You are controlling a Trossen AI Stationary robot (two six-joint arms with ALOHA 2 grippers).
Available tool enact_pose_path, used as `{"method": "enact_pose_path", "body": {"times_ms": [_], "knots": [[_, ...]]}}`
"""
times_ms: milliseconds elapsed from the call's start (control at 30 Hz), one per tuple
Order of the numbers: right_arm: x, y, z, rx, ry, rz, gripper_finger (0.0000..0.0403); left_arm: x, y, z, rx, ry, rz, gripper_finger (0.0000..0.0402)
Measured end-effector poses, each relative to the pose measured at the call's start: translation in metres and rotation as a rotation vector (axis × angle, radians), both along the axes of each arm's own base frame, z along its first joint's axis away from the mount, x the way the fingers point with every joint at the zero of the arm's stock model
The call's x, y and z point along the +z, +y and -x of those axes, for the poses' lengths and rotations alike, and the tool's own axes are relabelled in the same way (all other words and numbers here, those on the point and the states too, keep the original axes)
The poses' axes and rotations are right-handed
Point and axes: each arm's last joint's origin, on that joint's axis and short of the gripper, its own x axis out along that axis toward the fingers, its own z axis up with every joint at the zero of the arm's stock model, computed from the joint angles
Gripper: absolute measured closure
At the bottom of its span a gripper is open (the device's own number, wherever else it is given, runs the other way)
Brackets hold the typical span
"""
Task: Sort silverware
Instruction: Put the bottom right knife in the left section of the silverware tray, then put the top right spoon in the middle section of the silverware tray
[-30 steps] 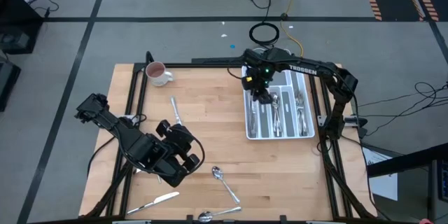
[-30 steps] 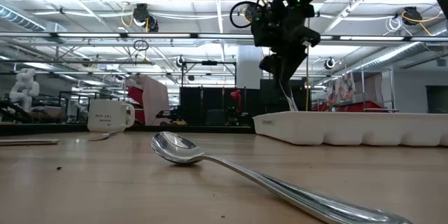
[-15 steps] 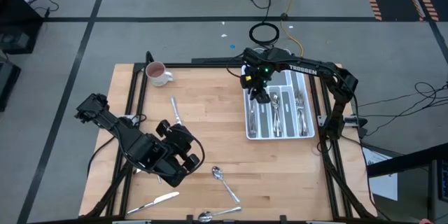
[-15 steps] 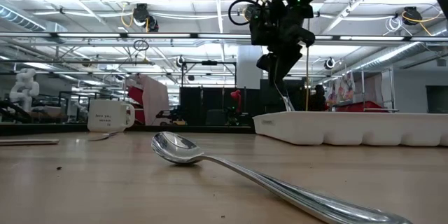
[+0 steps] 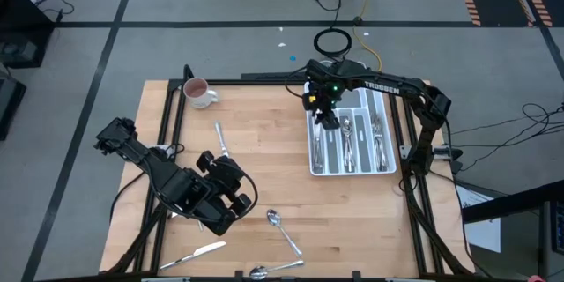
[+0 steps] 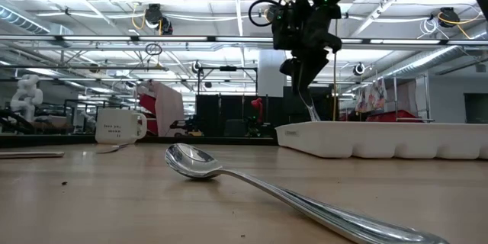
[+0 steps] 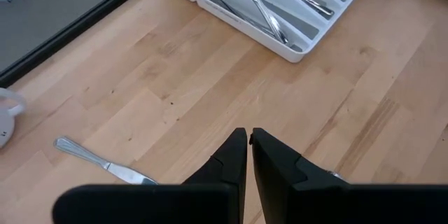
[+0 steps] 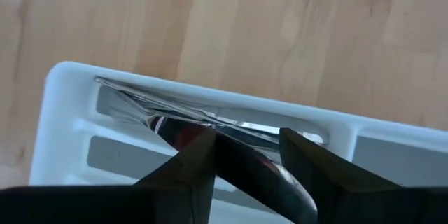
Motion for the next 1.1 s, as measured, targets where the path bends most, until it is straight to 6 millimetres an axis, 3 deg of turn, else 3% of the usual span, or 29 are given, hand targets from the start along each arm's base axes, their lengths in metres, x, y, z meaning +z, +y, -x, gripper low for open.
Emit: {"method": "enact_pose_path", "body": {"times_ms": [300,600,733,867,1100], "knots": [[0.001,-0.002,-0.002,-0.036,-0.014,0.013,0.0194,0.000,0.000,0.000,0.000,0.000,0.001,0.0369],[0.001,-0.002,-0.004,-0.078,-0.032,-0.011,0.0198,0.000,0.000,0.000,0.000,-0.003,0.002,0.0369],[0.008,0.003,-0.007,-0.211,-0.097,-0.205,0.0201,-0.002,-0.001,-0.002,-0.008,0.006,-0.017,0.0369],[0.020,0.035,-0.016,-0.150,-0.122,-0.293,0.0202,-0.013,-0.005,-0.010,-0.070,0.080,-0.086,0.0369],[0.027,0.134,-0.027,0.199,-0.027,-0.156,0.0202,-0.037,-0.010,-0.027,-0.263,0.291,-0.248,0.0370]]}}
